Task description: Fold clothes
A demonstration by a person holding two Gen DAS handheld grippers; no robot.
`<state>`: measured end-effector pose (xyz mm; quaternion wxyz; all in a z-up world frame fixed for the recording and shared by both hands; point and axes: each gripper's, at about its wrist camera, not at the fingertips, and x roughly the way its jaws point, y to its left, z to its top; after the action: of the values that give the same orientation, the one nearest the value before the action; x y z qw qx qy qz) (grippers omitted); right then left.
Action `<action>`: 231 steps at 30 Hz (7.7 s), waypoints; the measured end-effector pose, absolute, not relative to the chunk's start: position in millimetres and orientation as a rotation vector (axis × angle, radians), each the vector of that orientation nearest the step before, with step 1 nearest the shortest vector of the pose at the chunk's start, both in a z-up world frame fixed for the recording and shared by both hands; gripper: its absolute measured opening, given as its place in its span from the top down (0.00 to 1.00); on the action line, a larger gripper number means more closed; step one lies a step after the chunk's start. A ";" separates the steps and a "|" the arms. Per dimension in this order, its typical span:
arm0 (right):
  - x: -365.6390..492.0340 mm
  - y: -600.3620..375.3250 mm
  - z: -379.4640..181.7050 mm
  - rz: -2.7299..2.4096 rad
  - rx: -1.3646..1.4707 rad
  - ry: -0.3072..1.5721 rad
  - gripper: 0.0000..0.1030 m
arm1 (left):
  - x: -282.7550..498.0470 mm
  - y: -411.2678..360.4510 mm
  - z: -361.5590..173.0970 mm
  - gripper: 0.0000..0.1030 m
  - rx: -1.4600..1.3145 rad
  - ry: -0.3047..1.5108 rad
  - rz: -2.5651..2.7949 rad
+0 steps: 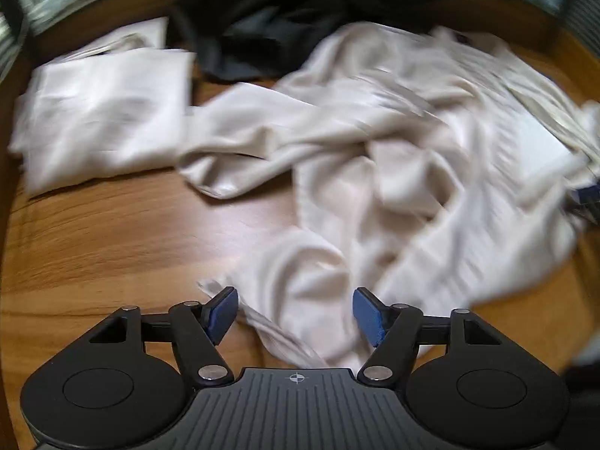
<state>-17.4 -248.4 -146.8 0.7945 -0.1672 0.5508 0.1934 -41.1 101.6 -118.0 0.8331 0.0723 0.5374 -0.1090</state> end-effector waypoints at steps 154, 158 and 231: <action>-67.6 -327.9 -87.2 0.602 -0.276 1.108 0.50 | -110.8 -0.7 -134.3 0.95 0.193 1.231 -0.020; -81.2 -315.7 -89.5 0.543 -0.251 1.128 0.50 | -111.4 22.4 -105.0 0.96 0.227 1.263 -0.091; -152.6 67.3 -123.0 -0.144 0.388 1.039 0.72 | 135.9 186.6 -118.8 0.69 0.390 0.858 -0.508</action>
<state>-152.6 67.3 -123.0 0.8477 0.1840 0.4928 -0.0685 135.9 186.6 -118.8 0.8600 0.1856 0.4090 -0.2422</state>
